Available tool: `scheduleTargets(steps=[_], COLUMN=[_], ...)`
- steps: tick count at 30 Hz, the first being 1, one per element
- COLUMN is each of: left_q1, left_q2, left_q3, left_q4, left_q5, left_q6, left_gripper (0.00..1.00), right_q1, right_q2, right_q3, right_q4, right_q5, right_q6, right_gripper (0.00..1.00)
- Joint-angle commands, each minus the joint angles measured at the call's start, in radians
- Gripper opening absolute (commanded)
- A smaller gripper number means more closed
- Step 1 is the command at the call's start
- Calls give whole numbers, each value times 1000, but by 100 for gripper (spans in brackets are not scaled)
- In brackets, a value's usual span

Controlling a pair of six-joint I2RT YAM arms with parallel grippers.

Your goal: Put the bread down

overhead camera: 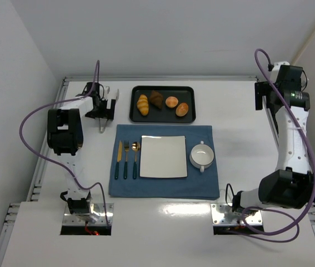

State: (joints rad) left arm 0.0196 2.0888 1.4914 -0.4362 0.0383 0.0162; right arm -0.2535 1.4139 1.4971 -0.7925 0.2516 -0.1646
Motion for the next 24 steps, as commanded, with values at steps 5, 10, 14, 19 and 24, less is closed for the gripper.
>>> scheduleTargets(steps=[5,10,14,19,24], left_q1=[-17,-17,-17,-6,5], left_q2=[91,116,105,83,109], left_q3=[134,176,152,132,135], left_q4=[-13,-44,-53,-90,-90], left_q5=[-31,-31,-18,-9,-9], left_q6=[-9,1,1,1,1], left_gripper=[100,96,92,92,89], right_q1=[-24,-33,-42,-43,-43], right_q2=[7,16,16,16,34], right_q3=[-8,-8,-8,2,29], right_q4=[49,49,49,49,39], right_q5=[55,55,66,57,35], right_q6=[-16,-16,-16,-16,-16], right_gripper=[100,100,100,100,100])
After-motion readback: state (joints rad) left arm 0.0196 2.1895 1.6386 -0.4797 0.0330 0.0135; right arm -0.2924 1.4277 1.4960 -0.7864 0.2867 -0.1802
